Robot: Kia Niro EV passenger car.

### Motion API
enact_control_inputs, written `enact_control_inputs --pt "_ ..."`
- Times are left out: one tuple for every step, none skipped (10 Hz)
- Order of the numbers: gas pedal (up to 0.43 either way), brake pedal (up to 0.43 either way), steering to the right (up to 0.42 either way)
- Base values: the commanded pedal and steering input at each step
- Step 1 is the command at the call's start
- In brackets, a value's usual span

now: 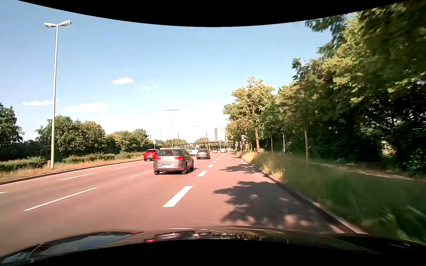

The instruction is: Follow the waypoints while adhering to traffic rules and regulations

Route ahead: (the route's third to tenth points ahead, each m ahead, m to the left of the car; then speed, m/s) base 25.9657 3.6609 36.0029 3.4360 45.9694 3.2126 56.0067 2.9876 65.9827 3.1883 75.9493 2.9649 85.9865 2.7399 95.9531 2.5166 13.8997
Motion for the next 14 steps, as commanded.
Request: enact_control_inputs --pt "0.118 0.006 0.001" --pt "0.150 0.006 0.002" --pt "0.157 0.006 0.004" --pt "0.169 0.006 0.005" --pt "0.177 0.006 0.006" --pt "0.189 0.006 0.006" --pt "0.197 0.006 0.005" --pt "0.197 0.006 0.005" --pt "0.197 0.006 0.005" --pt "0.197 0.006 0.004" --pt "0.197 0.006 0.002" --pt "0.197 0.006 0.000" --pt "0.197 0.006 0.000" --pt "0.197 0.006 0.000"
